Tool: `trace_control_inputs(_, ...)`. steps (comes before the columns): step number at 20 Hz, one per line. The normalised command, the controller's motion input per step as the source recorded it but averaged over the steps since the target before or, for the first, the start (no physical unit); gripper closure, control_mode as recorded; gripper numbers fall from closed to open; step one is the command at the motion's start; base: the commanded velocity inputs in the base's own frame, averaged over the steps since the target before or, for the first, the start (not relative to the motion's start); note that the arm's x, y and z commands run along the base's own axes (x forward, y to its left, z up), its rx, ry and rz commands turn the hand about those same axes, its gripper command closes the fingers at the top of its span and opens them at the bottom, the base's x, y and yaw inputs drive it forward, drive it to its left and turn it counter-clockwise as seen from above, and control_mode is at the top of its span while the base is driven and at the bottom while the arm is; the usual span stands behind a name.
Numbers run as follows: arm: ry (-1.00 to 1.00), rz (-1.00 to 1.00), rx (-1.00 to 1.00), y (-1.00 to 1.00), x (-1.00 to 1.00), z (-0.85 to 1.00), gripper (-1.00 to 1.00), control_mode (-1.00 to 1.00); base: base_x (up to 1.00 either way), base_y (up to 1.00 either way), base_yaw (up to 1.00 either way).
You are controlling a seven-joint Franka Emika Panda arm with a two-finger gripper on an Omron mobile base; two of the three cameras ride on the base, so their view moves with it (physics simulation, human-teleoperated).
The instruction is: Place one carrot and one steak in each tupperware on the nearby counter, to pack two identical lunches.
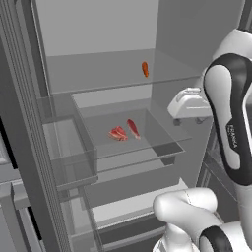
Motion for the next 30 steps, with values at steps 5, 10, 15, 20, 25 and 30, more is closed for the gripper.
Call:
trace_control_inputs(5,-0.13,-0.23,0.00,0.23,0.77,0.28,-1.00,-1.00,0.00,0.00,0.00)
trace_control_inputs(10,-0.08,-0.25,0.00,0.00,1.00,0.03,-1.00,-1.00,0.00,0.00,0.00)
trace_control_inputs(15,-0.14,-0.11,-0.01,-0.02,0.97,0.48,-1.00,-1.00,0.00,0.00,0.00)
trace_control_inputs(20,-0.01,0.00,0.03,-0.16,0.99,0.09,-1.00,-1.00,0.00,0.00,0.00)
trace_control_inputs(25,0.08,0.01,0.03,-0.19,1.00,-0.21,-1.00,-1.00,0.00,0.00,0.00)
trace_control_inputs(30,0.05,0.02,-0.04,0.06,1.00,-0.20,-1.00,-1.00,0.00,0.00,0.00)
